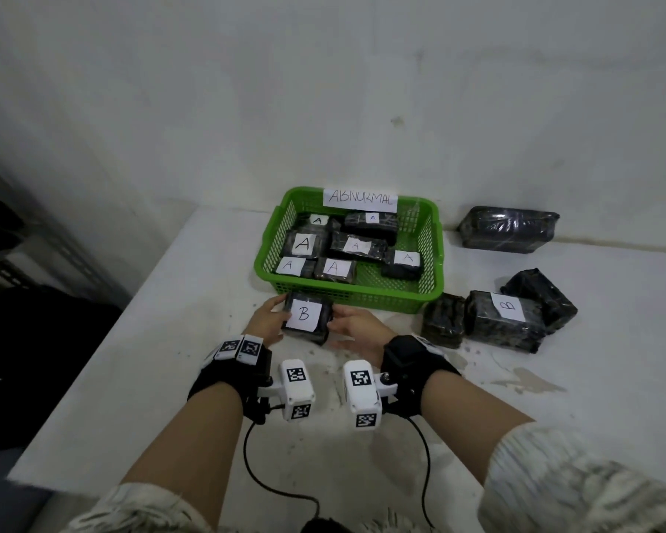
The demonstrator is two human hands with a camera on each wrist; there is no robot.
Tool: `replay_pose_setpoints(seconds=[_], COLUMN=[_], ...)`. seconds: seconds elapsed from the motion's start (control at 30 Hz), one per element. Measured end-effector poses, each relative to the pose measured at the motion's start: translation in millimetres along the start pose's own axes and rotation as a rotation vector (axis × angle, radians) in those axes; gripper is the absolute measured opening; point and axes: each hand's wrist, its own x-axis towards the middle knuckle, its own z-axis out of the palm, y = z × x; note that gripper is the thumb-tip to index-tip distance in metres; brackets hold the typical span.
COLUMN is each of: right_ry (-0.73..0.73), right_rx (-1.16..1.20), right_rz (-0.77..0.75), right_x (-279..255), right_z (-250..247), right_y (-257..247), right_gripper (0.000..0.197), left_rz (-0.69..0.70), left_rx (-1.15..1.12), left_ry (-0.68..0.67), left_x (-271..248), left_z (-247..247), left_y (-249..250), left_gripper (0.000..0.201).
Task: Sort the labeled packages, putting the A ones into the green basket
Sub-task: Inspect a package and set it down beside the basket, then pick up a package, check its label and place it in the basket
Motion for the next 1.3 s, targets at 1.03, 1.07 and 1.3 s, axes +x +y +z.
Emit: replay_pose_setpoints(seconds=[1.03,1.07,1.3], right_ry=[0.786,0.758,0.611], right_rx=[-0.888,-0.932,-1.191], right_rz=[-0.200,-0.173,-0.050], right_x=[-29.9,-28.7,-11.6], right_z=[-124.5,-126.4,-140.8], right_y=[32.7,34.4,38.8], right_gripper=[0.041,0.047,0.055], left_rz=[0.541,0.557,0.564], left_rx=[0.680,0.708,0.877], left_ry=[0.219,0.133,-0.095], left_x=[-41.3,-41.6,-32.8], left_z=[164.3,169.6,165.7], left_y=[28.3,29.0,24.2], left_gripper=[0.041,0.040,0.045])
